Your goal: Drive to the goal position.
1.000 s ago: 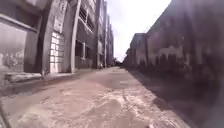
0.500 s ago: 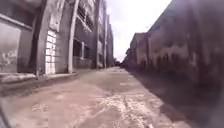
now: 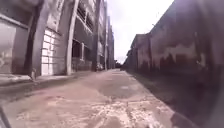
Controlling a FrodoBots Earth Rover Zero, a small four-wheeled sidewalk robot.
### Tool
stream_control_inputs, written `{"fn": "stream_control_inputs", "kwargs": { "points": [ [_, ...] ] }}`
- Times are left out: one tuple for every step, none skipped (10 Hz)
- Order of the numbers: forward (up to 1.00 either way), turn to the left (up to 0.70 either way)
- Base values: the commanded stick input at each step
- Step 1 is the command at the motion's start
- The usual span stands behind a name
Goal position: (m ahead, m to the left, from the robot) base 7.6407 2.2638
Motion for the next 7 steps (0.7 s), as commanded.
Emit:
{"fn": "stream_control_inputs", "kwargs": {
  "points": [
    [0.60, 0.00],
    [0.60, 0.00],
    [0.60, 0.00],
    [0.60, 0.00],
    [0.60, 0.00],
    [0.60, 0.00],
    [0.60, 0.00]
  ]
}}
